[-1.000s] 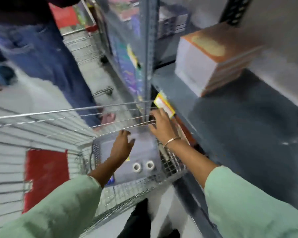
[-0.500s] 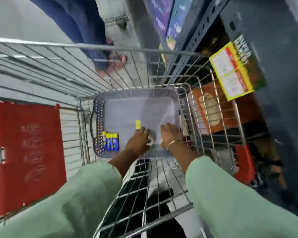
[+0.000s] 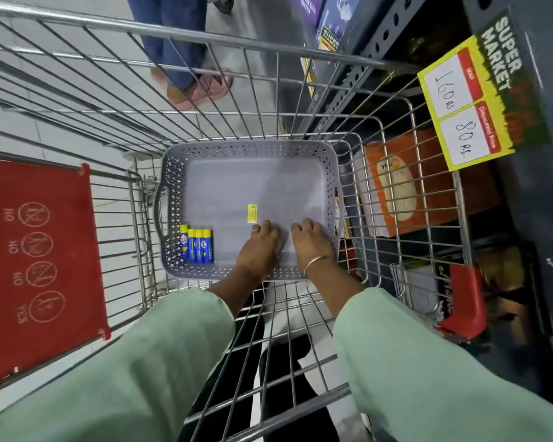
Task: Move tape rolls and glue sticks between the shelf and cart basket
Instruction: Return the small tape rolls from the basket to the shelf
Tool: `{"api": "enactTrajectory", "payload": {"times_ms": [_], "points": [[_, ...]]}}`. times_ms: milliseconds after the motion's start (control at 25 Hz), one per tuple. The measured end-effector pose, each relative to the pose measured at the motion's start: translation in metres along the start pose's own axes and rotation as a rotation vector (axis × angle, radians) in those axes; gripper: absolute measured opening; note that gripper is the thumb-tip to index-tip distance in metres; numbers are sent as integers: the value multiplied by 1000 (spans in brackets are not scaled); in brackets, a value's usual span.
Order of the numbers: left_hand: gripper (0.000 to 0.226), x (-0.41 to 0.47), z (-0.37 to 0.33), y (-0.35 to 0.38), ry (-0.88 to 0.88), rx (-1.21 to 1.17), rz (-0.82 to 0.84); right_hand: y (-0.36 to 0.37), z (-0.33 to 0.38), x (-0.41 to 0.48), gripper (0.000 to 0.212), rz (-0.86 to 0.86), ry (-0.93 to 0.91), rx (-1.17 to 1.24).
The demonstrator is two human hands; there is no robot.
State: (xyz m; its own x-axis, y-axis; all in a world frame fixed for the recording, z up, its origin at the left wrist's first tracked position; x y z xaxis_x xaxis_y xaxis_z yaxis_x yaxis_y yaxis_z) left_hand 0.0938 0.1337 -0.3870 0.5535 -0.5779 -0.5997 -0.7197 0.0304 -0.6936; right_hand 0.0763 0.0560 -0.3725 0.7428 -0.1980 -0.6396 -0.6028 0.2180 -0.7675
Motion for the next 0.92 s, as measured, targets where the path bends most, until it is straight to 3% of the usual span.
{"api": "enactTrajectory", "payload": {"times_ms": [280, 520, 760, 920], "points": [[48, -26, -4, -68, -45, -49, -136, -68, 4, -28, 44, -85, -30, 84], [48, -59, -70, -178, 92, -37, -237, -203, -17, -114, 47, -279, -66, 195], [48, -123, -217, -291, 360, 15, -480, -327, -113, -243, 36, -594, 61, 323], [50, -153, -351, -282, 607, 120, -444, -319, -224, -341, 20, -727, 337, 387]]}}
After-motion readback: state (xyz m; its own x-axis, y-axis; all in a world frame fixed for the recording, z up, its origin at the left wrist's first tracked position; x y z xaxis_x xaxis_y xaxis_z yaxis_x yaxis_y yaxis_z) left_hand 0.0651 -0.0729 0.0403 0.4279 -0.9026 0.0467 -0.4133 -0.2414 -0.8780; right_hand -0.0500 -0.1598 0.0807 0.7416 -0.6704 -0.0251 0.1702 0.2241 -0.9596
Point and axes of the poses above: each hand's wrist, its own x-axis towards the middle knuckle, its own y-axis out of the palm, z = x × y, the point moved 9 cm from there along x, towards the middle knuckle, and after that the axes turned 1 degree about z, right-handed, at the moved point
